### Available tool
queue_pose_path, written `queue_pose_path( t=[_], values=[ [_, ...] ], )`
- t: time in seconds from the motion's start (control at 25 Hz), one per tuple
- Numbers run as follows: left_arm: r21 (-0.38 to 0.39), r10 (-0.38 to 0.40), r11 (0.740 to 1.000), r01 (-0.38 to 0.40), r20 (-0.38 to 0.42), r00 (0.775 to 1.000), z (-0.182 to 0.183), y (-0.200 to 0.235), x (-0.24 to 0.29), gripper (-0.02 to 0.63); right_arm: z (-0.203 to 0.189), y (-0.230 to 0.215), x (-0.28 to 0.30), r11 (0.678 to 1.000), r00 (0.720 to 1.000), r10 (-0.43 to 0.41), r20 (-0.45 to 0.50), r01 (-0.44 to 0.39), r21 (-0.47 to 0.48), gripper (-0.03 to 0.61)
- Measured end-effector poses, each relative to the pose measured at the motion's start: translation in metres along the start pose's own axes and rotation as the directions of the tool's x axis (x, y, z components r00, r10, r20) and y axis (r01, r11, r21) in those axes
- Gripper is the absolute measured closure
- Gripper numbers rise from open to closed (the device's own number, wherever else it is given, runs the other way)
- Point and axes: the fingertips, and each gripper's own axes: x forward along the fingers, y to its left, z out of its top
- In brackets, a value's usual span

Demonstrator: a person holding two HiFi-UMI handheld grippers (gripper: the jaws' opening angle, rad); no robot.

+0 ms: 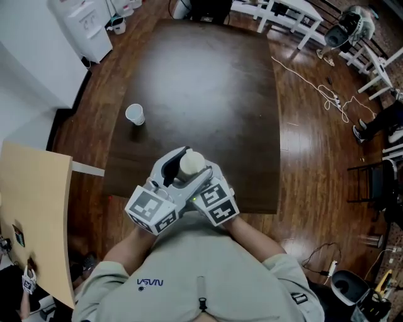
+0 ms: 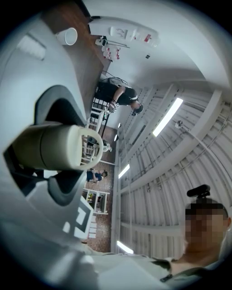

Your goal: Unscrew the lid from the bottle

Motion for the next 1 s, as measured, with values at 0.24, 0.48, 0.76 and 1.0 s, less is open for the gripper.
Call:
queue_pose_path(
  t=[0.24, 0.48, 0.76, 1.0],
  values=[
    [-0.01, -0.104, 0.995, 0.104, 0.013, 0.995, 0.007, -0.008, -0.001, 0.311, 0.003, 0.009, -0.005, 0.994, 0.994, 0.11, 0.015, -0.11, -0.027, 0.275],
    [-0.02, -0.298, 0.954, 0.299, 0.055, 0.953, 0.027, -0.028, -0.015, 0.307, 0.017, 0.04, -0.027, 0.912, 0.914, 0.404, 0.047, -0.398, -0.099, 0.275],
    [0.005, -0.584, 0.811, 0.585, 0.065, 0.809, 0.043, -0.056, -0.041, 0.282, 0.013, 0.085, -0.076, 0.622, 0.638, 0.767, -0.07, -0.765, -0.167, 0.275],
    [-0.068, -0.698, 0.713, 0.698, 0.022, 0.715, 0.033, -0.071, -0.046, 0.291, 0.004, 0.099, -0.094, 0.502, 0.524, 0.835, -0.165, -0.85, -0.16, 0.275]
  ],
)
